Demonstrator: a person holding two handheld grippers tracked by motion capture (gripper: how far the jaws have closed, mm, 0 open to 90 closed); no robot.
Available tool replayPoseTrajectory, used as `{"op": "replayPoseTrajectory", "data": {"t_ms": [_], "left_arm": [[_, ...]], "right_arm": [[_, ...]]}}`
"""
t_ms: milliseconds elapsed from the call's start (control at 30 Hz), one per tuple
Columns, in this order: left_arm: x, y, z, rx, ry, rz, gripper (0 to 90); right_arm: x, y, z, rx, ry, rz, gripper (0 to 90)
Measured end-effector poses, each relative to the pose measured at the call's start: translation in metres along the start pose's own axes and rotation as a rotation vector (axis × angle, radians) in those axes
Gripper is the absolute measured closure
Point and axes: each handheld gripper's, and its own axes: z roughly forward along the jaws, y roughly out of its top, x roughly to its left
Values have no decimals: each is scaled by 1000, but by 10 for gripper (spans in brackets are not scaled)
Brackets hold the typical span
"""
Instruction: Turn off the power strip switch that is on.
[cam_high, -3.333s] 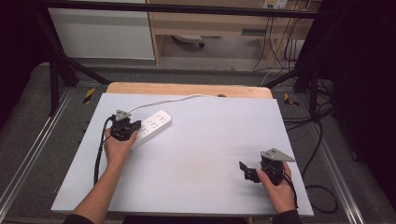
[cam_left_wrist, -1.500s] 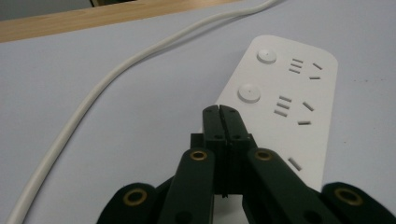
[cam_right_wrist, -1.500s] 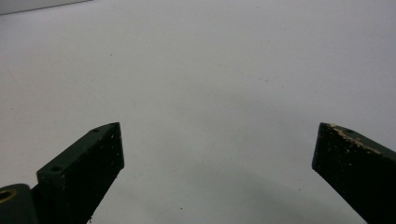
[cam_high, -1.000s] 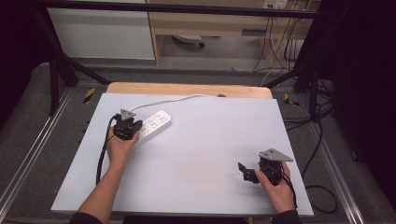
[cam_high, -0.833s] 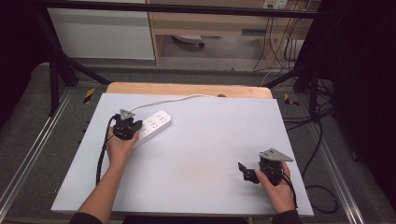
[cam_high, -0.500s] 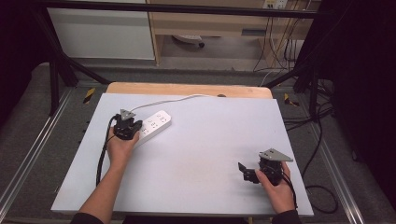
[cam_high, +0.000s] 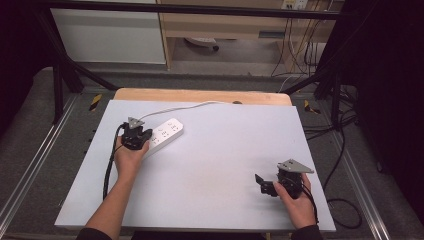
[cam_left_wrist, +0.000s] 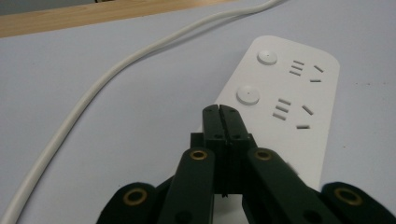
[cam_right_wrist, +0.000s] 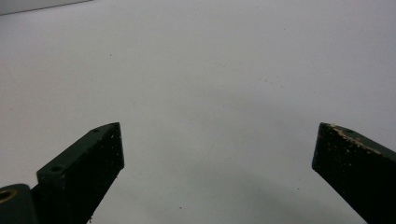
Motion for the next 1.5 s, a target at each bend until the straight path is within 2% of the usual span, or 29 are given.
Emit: {"op": "replayPoseTrajectory", "data": {"t_ms": [433,667,933,1000,1067,1300,1500], "left_arm": [[-2,-1,1,1,16,-6,900],[0,-2,1,-9,4,-19,900],[-2,-1,0,-4,13,-10,900],[-4,-2,1,-8,-3,-21,900],[-6,-2,1,-9,13,-19,900],[-5,-2,1,-14,7,-37,900],[-6,-4,1,-33,15,-32,900]], "right_arm": [[0,0,-1,-1,0,0,30],[1,0,0,3,1,-1,30],[1,0,0,3,1,-2,30],[0,0,1,1,-1,-5,31],[0,0,1,4,2,2,31],[0,1,1,2,5,-1,31],[0,1,1,3,4,-2,31]]}}
